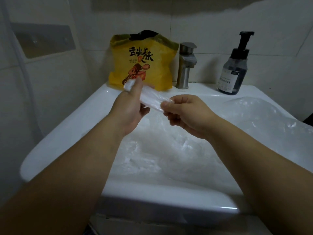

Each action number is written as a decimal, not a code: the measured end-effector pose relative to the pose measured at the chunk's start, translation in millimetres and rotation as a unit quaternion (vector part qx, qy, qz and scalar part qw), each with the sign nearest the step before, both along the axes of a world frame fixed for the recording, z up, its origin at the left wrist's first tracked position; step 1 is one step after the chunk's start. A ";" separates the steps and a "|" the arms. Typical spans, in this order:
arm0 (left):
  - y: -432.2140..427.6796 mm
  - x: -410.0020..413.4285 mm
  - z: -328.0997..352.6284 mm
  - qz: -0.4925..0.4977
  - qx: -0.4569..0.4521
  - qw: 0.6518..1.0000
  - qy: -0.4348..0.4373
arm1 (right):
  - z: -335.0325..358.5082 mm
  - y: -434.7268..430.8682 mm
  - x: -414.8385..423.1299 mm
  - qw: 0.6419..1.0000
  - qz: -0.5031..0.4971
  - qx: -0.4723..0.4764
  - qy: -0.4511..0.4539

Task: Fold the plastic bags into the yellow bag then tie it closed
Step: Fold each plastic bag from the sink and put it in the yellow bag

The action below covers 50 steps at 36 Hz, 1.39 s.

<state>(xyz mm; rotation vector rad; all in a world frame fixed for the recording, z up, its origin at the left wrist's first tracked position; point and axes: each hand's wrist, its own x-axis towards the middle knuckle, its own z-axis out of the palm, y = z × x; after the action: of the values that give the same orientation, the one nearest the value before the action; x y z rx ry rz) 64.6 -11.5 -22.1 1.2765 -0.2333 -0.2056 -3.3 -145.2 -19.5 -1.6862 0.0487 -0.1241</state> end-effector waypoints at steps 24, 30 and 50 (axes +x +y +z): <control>22.0 -10.8 8.8 -0.141 0.101 0.984 -0.029 | 11.5 -31.0 -4.4 0.993 0.005 0.114 -0.009; 22.0 -12.3 13.1 -0.143 0.031 0.989 -0.002 | 16.7 -31.2 -7.0 0.989 0.015 0.143 -0.024; 18.4 -4.5 2.6 -0.054 0.090 0.990 -0.098 | 12.2 -30.1 -3.1 0.999 -0.041 0.026 0.020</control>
<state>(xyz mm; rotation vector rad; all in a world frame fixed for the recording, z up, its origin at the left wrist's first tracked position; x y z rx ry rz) 60.1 6.9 -19.5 1.4655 -0.4616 -0.1957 -6.4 -175.3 -7.3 -1.6344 0.1510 -0.1499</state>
